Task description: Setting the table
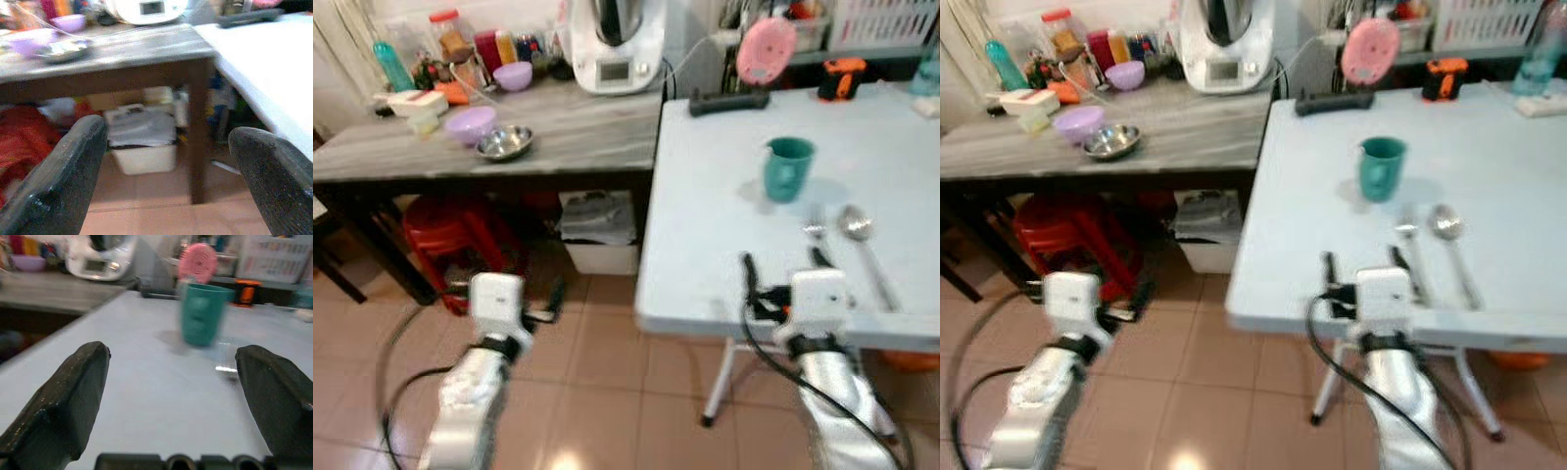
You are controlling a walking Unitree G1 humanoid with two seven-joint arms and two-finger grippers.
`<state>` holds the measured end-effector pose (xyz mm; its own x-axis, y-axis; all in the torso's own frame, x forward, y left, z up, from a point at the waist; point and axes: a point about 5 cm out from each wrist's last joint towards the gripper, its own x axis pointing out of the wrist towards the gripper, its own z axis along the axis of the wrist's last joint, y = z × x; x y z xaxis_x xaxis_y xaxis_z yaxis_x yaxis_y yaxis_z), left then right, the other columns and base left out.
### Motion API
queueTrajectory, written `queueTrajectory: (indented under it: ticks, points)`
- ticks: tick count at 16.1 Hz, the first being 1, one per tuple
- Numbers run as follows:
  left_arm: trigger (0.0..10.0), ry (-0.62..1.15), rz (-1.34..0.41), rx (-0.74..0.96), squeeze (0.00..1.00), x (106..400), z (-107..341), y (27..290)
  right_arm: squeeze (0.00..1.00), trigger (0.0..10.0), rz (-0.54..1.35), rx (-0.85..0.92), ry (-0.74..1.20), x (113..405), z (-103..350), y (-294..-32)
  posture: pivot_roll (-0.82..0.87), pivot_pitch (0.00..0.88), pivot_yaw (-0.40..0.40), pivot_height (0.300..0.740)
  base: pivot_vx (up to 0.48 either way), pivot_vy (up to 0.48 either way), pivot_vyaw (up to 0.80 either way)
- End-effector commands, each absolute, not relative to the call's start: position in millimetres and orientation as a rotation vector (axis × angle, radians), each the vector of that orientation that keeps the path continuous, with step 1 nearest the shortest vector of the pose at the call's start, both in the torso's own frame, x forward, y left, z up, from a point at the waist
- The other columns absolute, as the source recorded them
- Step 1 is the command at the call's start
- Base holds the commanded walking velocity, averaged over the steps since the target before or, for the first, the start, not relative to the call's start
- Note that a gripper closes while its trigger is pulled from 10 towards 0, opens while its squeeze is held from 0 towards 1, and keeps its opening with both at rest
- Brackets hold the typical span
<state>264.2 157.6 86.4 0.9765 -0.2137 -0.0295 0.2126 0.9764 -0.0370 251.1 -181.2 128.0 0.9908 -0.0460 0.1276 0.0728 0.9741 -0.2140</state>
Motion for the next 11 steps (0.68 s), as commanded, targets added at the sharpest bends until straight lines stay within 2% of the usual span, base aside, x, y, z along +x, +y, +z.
queueTrajectory:
  ticks: [1,9,11]
  points:
    - [10.0,0.023,-0.186,-0.011,0.0,265.6,90.5,169.0,0.0,10.0,-0.035,-0.199,-0.136,252.8,129.9,-172.5,-0.05,0.0,0.15,0.74,0.0,-0.371,0.0]
    - [10.0,0.032,-0.193,-0.006,0.0,263.8,88.7,170.2,0.0,10.0,-0.042,-0.152,-0.12,247.1,124.2,-171.7,-0.05,0.0,0.156,0.74,0.0,-0.368,0.0]
    - [10.0,0.008,-0.187,-0.026,0.0,264.5,91.3,169.4,0.0,10.0,-0.019,-0.156,-0.112,248.1,122.3,-166.2,-0.05,0.0,0.156,0.74,0.0,0.0,0.0]
